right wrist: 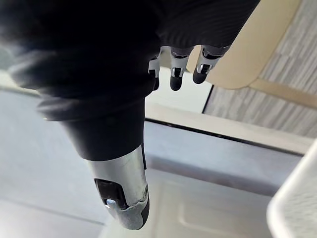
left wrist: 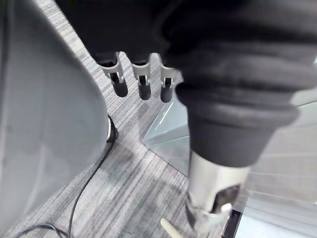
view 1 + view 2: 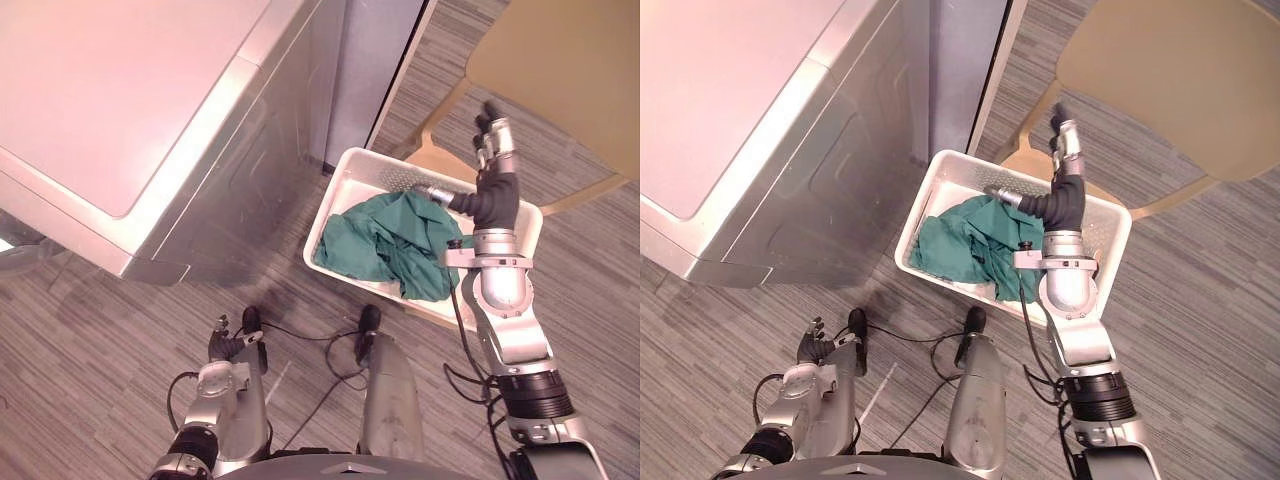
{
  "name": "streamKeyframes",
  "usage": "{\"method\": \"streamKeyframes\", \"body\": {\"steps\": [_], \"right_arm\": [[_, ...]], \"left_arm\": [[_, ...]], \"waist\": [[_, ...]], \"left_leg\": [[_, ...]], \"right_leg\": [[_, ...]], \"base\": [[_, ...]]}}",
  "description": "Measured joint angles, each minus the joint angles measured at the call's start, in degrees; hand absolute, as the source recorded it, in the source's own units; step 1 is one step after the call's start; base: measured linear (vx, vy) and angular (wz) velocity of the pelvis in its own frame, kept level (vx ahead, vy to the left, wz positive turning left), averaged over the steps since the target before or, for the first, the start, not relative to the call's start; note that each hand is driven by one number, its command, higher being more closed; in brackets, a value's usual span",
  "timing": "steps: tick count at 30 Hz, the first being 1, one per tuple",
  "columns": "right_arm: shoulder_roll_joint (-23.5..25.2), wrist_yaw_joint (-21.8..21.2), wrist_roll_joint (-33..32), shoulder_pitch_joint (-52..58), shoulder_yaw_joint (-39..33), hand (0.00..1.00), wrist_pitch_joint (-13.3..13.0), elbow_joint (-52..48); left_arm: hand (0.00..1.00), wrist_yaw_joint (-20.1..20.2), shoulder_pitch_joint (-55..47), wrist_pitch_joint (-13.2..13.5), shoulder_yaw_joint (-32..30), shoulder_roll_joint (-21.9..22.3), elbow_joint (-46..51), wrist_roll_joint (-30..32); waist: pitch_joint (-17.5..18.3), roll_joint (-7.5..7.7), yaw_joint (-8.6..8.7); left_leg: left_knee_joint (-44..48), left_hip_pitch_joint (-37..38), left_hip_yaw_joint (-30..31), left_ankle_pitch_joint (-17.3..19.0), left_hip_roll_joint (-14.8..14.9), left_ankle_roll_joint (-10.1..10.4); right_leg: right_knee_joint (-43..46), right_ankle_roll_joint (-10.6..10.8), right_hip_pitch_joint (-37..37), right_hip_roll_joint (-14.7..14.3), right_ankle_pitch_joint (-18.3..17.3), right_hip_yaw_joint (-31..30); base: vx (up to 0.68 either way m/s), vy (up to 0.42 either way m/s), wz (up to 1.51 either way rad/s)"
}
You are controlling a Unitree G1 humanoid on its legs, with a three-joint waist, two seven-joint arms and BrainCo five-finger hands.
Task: Pick up the laundry basket with both hands and put the clothes into the washing machine.
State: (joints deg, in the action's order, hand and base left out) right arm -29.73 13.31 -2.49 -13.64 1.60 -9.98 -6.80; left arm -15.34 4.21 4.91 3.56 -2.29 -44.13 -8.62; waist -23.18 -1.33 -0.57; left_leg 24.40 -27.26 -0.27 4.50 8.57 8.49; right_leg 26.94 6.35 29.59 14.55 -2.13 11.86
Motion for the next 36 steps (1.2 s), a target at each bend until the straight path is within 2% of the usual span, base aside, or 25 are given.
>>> {"method": "streamKeyframes", "body": {"steps": [3, 9, 10, 11, 15, 23, 27, 36], "right_arm": [[-4.8, -4.6, 6.1, -0.1, 0.5, 0.00, 2.7, 7.0], [-9.6, -12.1, 13.2, -0.8, 2.9, 0.00, 4.3, 18.2], [-10.3, -14.0, 14.2, -2.5, 4.0, 0.00, 4.6, 22.7], [-10.6, -14.3, 14.3, -3.4, 4.8, 0.00, 4.8, 24.3], [-10.8, -14.3, 16.4, -7.7, 6.7, 0.00, 6.4, 33.3], [-9.3, -12.8, 16.4, -12.1, 7.4, 0.00, 7.9, 41.4], [-8.5, -11.2, 16.4, -13.3, 7.3, 0.00, 9.0, 41.8], [-6.4, -8.0, 16.6, -18.0, 6.5, 0.00, 10.5, 42.0]], "left_arm": [[0.00, 1.9, 0.0, 0.1, 0.0, -2.1, -0.8, 0.0], [0.00, 4.5, -0.8, 0.0, 0.0, -4.7, -1.9, 0.0], [0.00, 5.4, -0.8, 0.2, 0.2, -5.1, -1.7, 0.0], [0.00, 5.6, -0.8, 0.2, 0.4, -5.1, -1.6, 0.0], [0.00, 5.7, -0.6, 0.7, 1.2, -5.6, -1.6, -0.2], [0.00, 5.5, 1.2, 1.2, 0.8, -5.3, -1.2, -0.3], [0.00, 4.6, 1.3, 1.2, -0.9, -4.5, 1.0, -0.9], [0.00, 2.9, 1.4, 1.2, -2.7, -3.1, 5.3, -2.4]], "waist": [[-0.2, 0.50, -0.10], [-0.5, 1.27, -0.17], [-0.6, 1.41, -0.09], [-0.6, 1.46, -0.09], [-0.8, 1.53, -0.31], [-2.0, 1.56, -1.22], [-2.7, 1.53, -2.19], [-2.8, 1.65, -2.94]], "left_leg": [[-1.4, 0.1, 0.2, -0.8, -0.6, -0.7], [-1.6, -0.4, 1.0, -1.1, -1.1, -1.0], [-1.6, -0.9, 1.4, -1.2, -1.2, -1.1], [-1.6, -0.9, 1.4, -1.3, -1.2, -1.1], [-1.5, -1.8, 1.6, -1.4, -1.2, -1.1], [-0.1, -4.7, 1.5, -1.3, -0.8, -0.9], [1.7, -7.2, 1.1, -0.5, 0.0, -1.0], [5.0, -11.7, 1.5, 0.7, 0.5, -1.4]], "right_leg": [[-2.3, 0.7, -0.7, 0.0, 1.1, 0.1], [-4.6, 0.7, -1.9, 0.1, 2.7, 1.0], [-5.0, 0.7, -1.9, 0.1, 3.1, 1.3], [-5.1, 0.8, -1.9, 0.1, 3.1, 1.3], [-5.6, 0.7, -1.5, 0.0, 3.5, 1.4], [-5.4, 0.6, 0.8, -0.3, 3.9, 1.3], [-5.0, 0.5, 2.8, -0.9, 4.0, 1.2], [-3.7, 0.4, 6.2, -1.0, 3.9, 1.5]], "base": [[0.00, 0.038, 0.08], [0.02, 0.037, 0.06], [0.01, 0.018, 0.07], [0.01, 0.022, 0.04], [0.00, 0.000, 0.00], [0.00, 0.002, -0.01], [0.00, 0.004, -0.07], [0.00, 0.000, -0.01]]}}
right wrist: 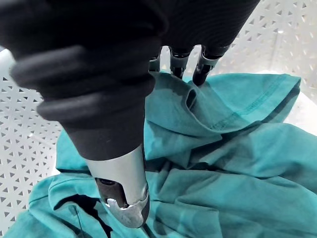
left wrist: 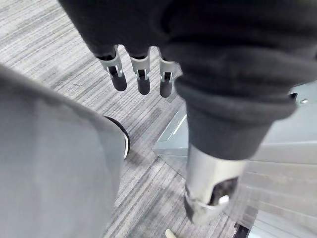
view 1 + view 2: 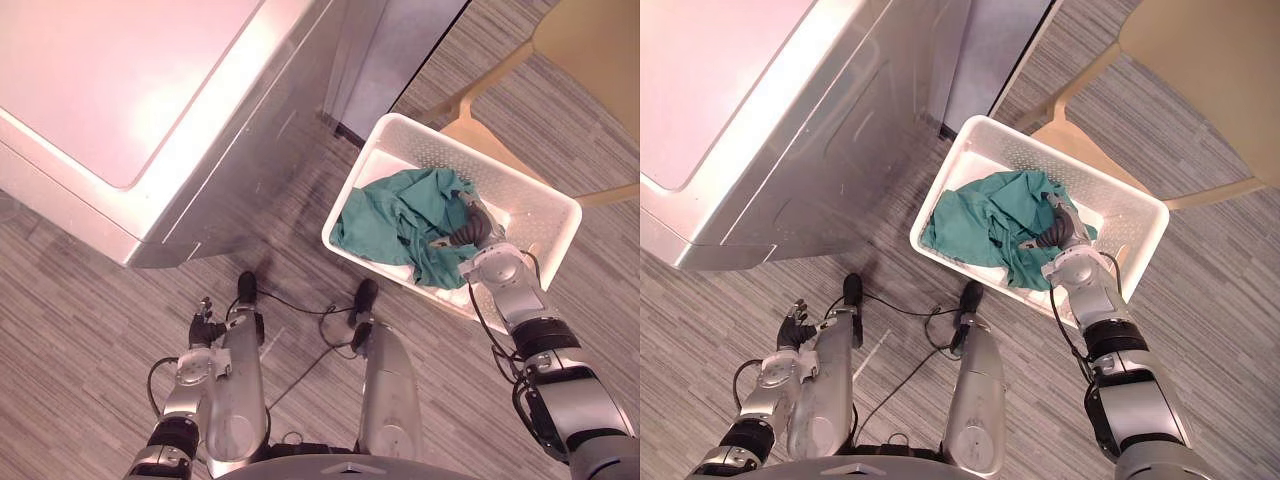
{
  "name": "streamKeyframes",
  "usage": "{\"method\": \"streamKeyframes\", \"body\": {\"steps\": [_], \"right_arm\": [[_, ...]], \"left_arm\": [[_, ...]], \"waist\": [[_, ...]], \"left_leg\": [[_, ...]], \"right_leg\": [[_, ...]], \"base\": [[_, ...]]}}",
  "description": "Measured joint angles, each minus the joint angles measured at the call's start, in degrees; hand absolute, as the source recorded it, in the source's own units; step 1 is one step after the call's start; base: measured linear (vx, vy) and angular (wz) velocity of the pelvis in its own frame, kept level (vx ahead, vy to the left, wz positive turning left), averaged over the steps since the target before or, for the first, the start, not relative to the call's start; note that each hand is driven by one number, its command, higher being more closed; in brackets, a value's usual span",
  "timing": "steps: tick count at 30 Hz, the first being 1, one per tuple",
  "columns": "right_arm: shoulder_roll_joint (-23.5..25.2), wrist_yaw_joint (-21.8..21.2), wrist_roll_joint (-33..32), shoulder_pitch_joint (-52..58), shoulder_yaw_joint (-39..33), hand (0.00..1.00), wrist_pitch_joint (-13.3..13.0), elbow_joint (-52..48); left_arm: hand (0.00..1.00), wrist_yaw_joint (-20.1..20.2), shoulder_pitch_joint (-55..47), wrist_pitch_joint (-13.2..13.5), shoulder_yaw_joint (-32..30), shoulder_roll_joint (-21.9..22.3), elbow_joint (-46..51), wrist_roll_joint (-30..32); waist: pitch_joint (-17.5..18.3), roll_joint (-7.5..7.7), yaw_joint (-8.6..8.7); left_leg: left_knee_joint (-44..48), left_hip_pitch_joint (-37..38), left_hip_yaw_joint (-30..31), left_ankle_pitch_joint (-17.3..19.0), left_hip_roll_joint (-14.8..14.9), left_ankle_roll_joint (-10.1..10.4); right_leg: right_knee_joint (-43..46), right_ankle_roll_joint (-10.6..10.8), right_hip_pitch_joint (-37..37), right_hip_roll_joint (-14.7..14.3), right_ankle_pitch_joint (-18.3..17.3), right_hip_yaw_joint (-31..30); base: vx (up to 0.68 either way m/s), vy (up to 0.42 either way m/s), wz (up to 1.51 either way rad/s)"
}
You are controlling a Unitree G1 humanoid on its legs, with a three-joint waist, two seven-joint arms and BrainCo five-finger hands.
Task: Pick up the laundry basket with both hands and put the clothes into the washing machine.
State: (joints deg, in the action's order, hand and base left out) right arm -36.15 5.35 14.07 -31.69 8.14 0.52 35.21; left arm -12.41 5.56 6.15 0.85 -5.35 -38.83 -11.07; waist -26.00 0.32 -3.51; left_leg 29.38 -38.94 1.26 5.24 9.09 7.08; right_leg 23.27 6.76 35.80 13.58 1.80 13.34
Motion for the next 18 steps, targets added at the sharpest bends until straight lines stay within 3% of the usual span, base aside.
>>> {"method": "streamKeyframes", "body": {"steps": [6, 18], "right_arm": [[0.1, 1.8, 4.4, -2.8, 0.0, 0.00, 2.2, 0.0], [-0.3, 4.2, 4.3, -10.1, 2.0, 0.00, 2.1, 7.1]], "left_arm": [[0.00, -1.6, 0.5, 0.1, -1.3, 0.5, 2.5, 0.0], [0.00, -2.7, 1.7, 0.3, -4.4, 1.1, 5.8, -1.2]], "waist": [[-0.9, 0.07, -0.42], [-1.5, 0.39, -1.05]], "left_leg": [[2.1, -3.7, 0.2, 0.4, 0.4, -0.3], [7.8, -13.2, 2.4, 1.8, 0.1, -0.9]], "right_leg": [[-0.1, 0.0, 2.5, 0.0, 0.7, 0.2], [3.9, 0.0, 9.8, 0.7, 0.0, 1.4]], "base": [[-0.01, 0.015, -0.03], [0.02, 0.029, 0.03]]}}
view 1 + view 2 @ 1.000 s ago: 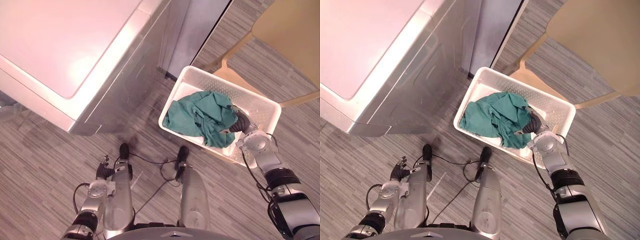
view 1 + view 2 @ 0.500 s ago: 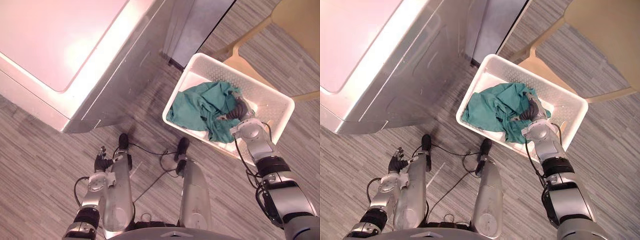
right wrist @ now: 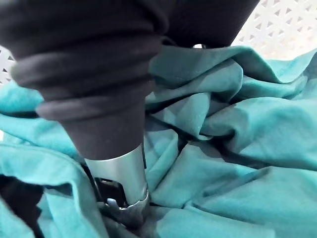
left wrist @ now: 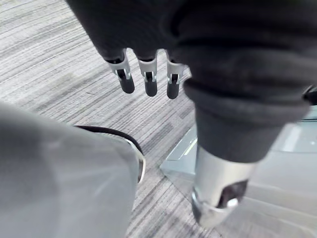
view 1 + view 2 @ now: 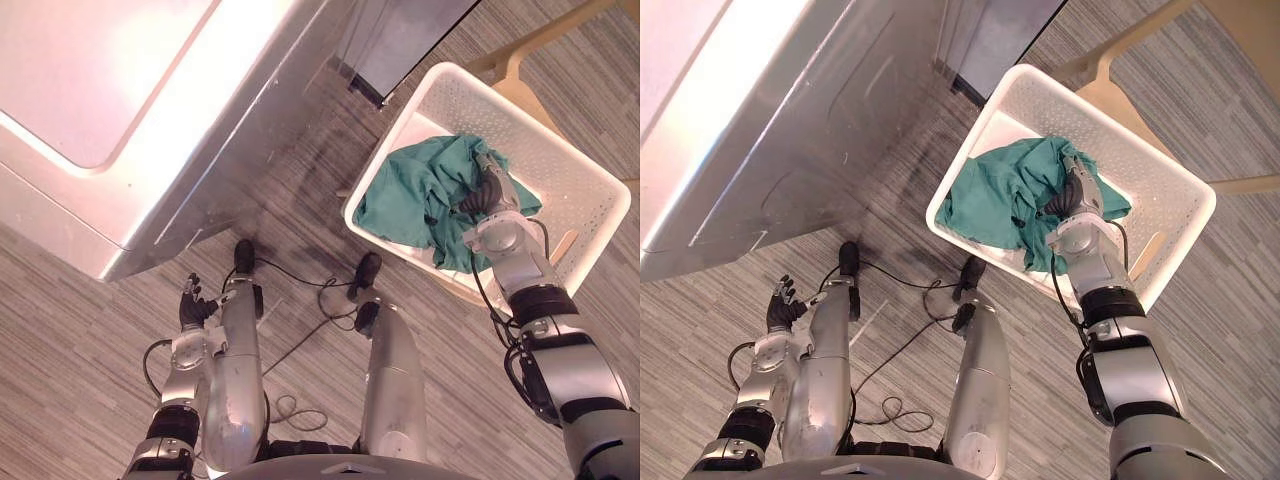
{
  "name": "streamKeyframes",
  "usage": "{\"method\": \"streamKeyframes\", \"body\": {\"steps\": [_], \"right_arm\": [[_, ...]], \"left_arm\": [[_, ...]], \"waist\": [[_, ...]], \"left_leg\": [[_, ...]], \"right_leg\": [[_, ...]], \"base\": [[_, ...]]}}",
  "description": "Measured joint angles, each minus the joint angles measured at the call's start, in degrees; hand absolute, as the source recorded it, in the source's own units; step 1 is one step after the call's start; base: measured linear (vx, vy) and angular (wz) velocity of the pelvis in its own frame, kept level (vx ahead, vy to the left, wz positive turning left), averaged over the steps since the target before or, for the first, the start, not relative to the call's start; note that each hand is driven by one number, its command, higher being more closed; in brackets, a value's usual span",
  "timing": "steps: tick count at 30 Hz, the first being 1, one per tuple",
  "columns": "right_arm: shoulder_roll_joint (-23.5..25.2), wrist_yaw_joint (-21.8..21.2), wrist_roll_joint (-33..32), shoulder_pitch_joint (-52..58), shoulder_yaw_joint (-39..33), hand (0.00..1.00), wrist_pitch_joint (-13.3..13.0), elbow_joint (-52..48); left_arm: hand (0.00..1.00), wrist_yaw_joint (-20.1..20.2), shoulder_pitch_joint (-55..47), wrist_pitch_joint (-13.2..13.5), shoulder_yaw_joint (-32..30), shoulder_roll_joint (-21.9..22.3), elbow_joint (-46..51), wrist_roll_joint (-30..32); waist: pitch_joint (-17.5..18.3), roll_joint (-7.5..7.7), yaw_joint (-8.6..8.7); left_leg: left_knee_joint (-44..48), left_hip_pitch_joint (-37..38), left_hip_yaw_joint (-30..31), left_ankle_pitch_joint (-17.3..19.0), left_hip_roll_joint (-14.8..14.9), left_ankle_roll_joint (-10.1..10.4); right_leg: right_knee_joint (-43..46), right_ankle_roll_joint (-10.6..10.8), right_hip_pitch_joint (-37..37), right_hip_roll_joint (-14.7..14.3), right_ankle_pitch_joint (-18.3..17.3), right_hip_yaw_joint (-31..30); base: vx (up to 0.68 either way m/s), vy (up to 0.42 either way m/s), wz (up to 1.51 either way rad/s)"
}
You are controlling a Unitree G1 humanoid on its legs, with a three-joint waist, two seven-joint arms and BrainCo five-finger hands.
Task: Pick up the laundry basket with both hands and put the clothes into the washing machine.
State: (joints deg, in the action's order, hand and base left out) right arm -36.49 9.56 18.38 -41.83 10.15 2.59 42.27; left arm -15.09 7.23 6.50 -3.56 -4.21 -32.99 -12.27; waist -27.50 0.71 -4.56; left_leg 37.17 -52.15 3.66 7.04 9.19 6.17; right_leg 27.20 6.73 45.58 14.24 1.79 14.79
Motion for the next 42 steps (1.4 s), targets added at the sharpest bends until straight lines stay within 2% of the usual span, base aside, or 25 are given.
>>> {"method": "streamKeyframes", "body": {"steps": [1, 2, 10, 25, 31, 38, 42], "right_arm": [[-0.1, 0.6, -0.1, -0.7, 0.3, 0.00, -0.3, 1.2], [-0.1, 1.1, -0.1, -1.3, 0.3, 1.00, -0.5, 1.8], [-0.3, 2.1, -1.0, -3.6, 0.3, 1.00, -2.3, 6.0], [-0.2, 2.3, -2.8, -3.7, 0.4, 1.00, -2.4, 6.7], [0.2, 2.2, -3.5, -3.4, 1.6, 1.00, -2.4, 10.2], [2.6, 3.3, -11.1, -1.5, -0.6, 1.00, -2.8, 10.3], [4.4, 4.2, -16.4, -0.4, -5.1, 1.00, -3.8, 10.1]], "left_arm": [[0.00, -0.5, 0.0, 0.1, -0.3, 0.0, 0.1, -0.1], [0.00, -0.9, 0.0, 0.1, -0.4, 0.1, 0.4, -0.2], [0.00, -1.2, 0.3, 0.4, -0.8, 0.2, 0.7, -1.1], [0.00, -2.2, 0.8, 0.6, -0.8, 0.3, 0.6, -2.2], [0.00, -2.5, 0.8, 0.6, -0.6, 0.9, -0.8, -2.2], [0.00, -3.4, 0.8, 0.5, -0.6, 1.1, -1.4, -2.8], [0.00, -3.5, 0.8, 0.5, -0.6, 1.2, -1.4, -3.3]], "waist": [[0.0, 0.00, 0.14], [0.0, 0.01, 0.16], [0.1, 0.16, -0.06], [0.4, 0.21, -0.55], [2.5, 0.28, -1.35], [2.6, 0.29, -1.44], [2.6, 0.29, -1.55]], "left_leg": [[0.1, -0.6, 0.0, -0.1, -0.1, -0.1], [0.1, -1.1, 0.0, -0.2, -0.1, -0.1], [1.0, -2.4, 0.2, -0.2, 0.0, 0.0], [1.6, -2.8, 0.2, -0.6, 0.3, -0.1], [1.1, -2.7, 0.2, -0.7, 0.4, -0.2], [0.4, -1.3, 0.6, -1.0, 0.4, -0.1], [0.4, -1.4, 0.7, -1.0, 0.3, -0.1]], "right_leg": [[0.0, 0.0, 0.6, 0.1, 0.0, 0.0], [0.0, -0.1, 1.0, 0.1, 0.1, 0.0], [-0.1, -0.2, 1.7, 0.3, 0.3, 0.1], [0.0, -0.7, 2.0, -0.1, 1.0, 0.0], [-0.2, -0.8, 2.0, -0.4, 1.0, 0.0], [-1.0, -1.0, 0.3, -0.5, 1.1, 0.3], [-1.0, -1.0, 0.2, -0.5, 1.1, 0.4]], "base": [[0.01, 0.033, 0.00], [0.02, 0.037, 0.01], [0.04, 0.030, -0.01], [0.06, 0.022, -0.01], [0.06, 0.010, 0.00], [0.03, 0.008, 0.03], [0.05, 0.019, 0.01]]}}
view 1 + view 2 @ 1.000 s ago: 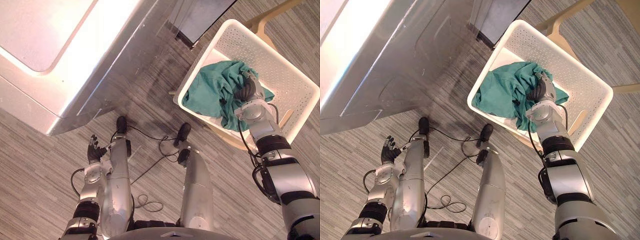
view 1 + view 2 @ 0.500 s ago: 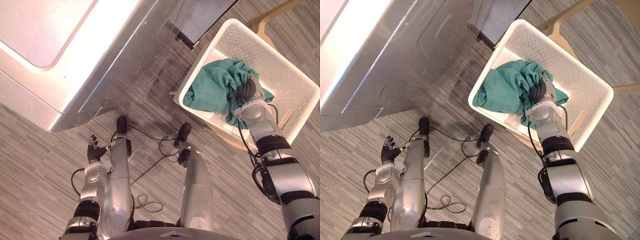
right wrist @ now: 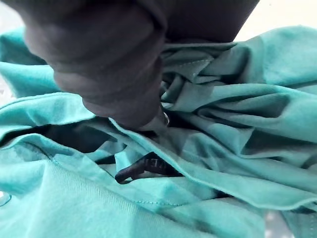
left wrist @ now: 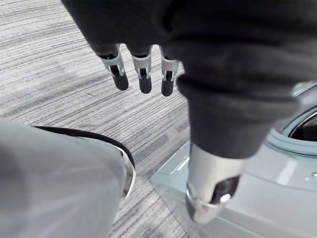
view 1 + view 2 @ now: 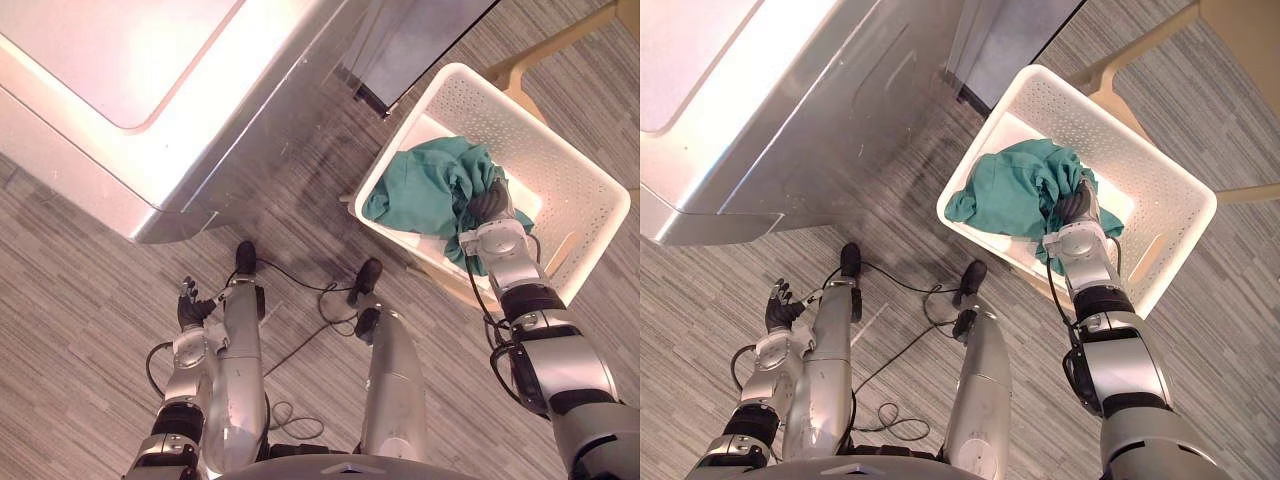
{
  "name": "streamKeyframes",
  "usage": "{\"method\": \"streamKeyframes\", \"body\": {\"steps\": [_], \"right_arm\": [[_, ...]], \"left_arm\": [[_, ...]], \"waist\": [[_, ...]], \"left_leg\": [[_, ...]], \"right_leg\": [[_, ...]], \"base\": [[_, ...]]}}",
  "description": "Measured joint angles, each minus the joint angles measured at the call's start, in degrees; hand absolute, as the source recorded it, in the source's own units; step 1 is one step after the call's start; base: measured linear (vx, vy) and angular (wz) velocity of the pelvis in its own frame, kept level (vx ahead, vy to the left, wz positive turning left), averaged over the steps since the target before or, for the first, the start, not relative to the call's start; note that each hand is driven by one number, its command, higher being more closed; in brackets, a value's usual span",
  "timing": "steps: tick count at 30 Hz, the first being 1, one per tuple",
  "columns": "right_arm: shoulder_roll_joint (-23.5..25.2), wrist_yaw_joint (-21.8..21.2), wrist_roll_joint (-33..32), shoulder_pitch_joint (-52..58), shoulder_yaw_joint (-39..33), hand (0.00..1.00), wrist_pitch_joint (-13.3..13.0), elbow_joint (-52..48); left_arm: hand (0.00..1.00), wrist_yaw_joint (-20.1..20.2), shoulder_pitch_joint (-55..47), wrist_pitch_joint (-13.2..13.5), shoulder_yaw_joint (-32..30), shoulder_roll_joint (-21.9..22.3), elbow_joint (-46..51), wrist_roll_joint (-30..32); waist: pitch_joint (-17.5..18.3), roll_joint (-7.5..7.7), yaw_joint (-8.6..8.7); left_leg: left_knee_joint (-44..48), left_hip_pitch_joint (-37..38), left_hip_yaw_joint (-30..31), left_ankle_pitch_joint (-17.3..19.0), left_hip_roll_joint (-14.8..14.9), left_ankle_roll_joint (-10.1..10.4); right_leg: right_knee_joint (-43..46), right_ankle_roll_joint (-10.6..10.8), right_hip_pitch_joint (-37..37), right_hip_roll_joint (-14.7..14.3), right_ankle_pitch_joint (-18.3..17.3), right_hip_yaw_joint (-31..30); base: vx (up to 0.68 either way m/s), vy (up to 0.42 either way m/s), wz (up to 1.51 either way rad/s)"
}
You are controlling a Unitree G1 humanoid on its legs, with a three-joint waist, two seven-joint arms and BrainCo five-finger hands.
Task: Pick up the laundry basket with both hands and put the clothes into the washing machine.
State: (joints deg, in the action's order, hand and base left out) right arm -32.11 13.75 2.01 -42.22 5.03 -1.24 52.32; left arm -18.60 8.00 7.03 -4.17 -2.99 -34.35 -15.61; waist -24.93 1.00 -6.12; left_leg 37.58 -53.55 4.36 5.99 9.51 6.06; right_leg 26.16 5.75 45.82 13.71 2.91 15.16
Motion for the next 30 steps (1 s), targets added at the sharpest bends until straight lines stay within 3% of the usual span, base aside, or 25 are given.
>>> {"method": "streamKeyframes", "body": {"steps": [6, 12, 17, 21, 25, 30], "right_arm": [[4.0, 2.0, -13.7, 2.2, -8.9, 1.00, -2.7, -2.0], [8.8, 3.9, -38.7, 2.6, -17.9, 1.00, -9.0, -2.4], [11.8, 4.2, -52.2, 1.6, -21.6, 1.00, -12.7, -4.1], [14.1, 4.8, -58.1, 1.4, -22.5, 1.00, -14.0, -7.6], [21.6, 6.8, -62.9, 4.0, -21.0, 1.00, -15.7, -23.2], [28.2, 8.3, -63.5, 7.8, -15.1, 1.00, -18.3, -37.1]], "left_arm": [[0.00, -0.7, 0.1, -0.1, -0.3, 0.2, 0.0, 0.0], [0.00, -1.7, 0.5, -0.5, -1.9, 1.3, -0.1, 0.0], [0.00, -2.6, 1.6, -0.9, -2.5, 1.5, -1.2, -0.1], [0.00, -2.8, 1.9, -0.8, -2.7, 1.5, -1.3, -0.6], [0.00, -3.9, 1.9, -0.9, -3.2, 2.3, -1.3, -1.3], [0.00, -4.5, 1.9, -1.6, -3.2, 2.9, -2.4, -1.8]], "waist": [[0.0, 0.00, 0.04], [0.0, 0.00, 0.03], [0.0, -0.06, -0.08], [-0.1, -0.10, -0.05], [-0.3, -0.57, -0.14], [-0.9, -1.08, -0.25]], "left_leg": [[-0.1, -0.2, 0.3, 0.0, -0.2, 0.0], [-0.6, -0.3, 0.4, -0.4, -0.7, 0.0], [-0.3, -0.4, 0.4, -0.2, -0.7, 0.2], [0.5, -0.7, 0.3, 0.1, -0.5, 0.2], [0.6, -0.1, 0.3, 0.1, -0.2, 0.2], [0.2, 4.4, -0.3, 0.7, 0.1, 0.2]], "right_leg": [[0.0, 0.1, 0.0, 0.1, -0.1, 0.4], [0.3, 0.2, 0.2, 0.9, -0.3, 1.0], [1.3, 0.2, 0.7, 1.0, -0.6, 0.8], [2.3, 0.0, 1.4, 1.0, -1.1, 0.2], [2.7, -0.1, 1.0, 0.8, -1.2, -0.1], [1.9, 0.3, -3.4, 0.7, -1.3, -0.2]], "base": [[0.06, 0.015, 0.02], [0.06, 0.019, 0.05], [0.06, 0.011, -0.01], [0.05, 0.014, -0.05], [0.06, 0.009, -0.01], [0.06, 0.010, 0.02]]}}
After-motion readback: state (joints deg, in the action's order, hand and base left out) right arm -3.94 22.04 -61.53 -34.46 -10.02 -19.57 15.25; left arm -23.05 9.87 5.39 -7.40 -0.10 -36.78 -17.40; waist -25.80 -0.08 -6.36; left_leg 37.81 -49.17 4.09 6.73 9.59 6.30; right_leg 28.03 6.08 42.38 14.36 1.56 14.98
